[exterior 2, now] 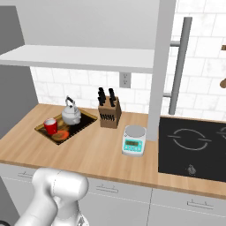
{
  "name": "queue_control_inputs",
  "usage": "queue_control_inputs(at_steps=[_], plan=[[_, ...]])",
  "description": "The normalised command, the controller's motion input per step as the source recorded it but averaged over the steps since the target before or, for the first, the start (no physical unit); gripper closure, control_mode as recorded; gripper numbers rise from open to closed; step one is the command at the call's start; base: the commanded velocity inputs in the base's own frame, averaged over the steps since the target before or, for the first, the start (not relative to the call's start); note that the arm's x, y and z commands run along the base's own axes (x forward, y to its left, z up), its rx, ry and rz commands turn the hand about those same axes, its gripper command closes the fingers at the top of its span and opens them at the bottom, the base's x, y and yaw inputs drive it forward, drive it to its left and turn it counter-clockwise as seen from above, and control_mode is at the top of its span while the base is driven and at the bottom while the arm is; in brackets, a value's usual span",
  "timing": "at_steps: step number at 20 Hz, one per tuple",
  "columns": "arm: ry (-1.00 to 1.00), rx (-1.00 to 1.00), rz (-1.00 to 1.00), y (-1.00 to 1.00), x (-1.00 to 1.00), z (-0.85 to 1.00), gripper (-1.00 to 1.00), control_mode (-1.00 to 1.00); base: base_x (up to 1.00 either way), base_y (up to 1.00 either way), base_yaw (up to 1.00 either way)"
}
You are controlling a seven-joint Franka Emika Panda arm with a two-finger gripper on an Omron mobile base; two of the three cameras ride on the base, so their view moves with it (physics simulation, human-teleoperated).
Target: Pick the kettle from the counter and place it on the tray. Then pick the mug from the cabinet and place it on the tray. Then close the cabinet doors.
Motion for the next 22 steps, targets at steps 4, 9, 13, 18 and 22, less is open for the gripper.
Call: queue_control_inputs(at_steps=[4,9,13,18,22], plan=[[0.00,0.20,0.10,-0.50,1.00,-0.38,1.00,-1.00,0.00,0.00,0.00],[-0.09,0.25,0.08,-0.39,1.00,-0.18,1.00,-1.00,0.00,0.00,0.00],[-0.15,0.30,0.07,-0.34,0.97,-0.02,1.00,-1.00,0.00,0.00,0.00],[-0.11,0.29,0.04,-0.19,0.76,0.00,1.00,-1.00,0.00,0.00,0.00],[0.04,0.26,-0.01,-0.03,0.37,0.03,1.00,-1.00,0.00,0.00,0.00]])
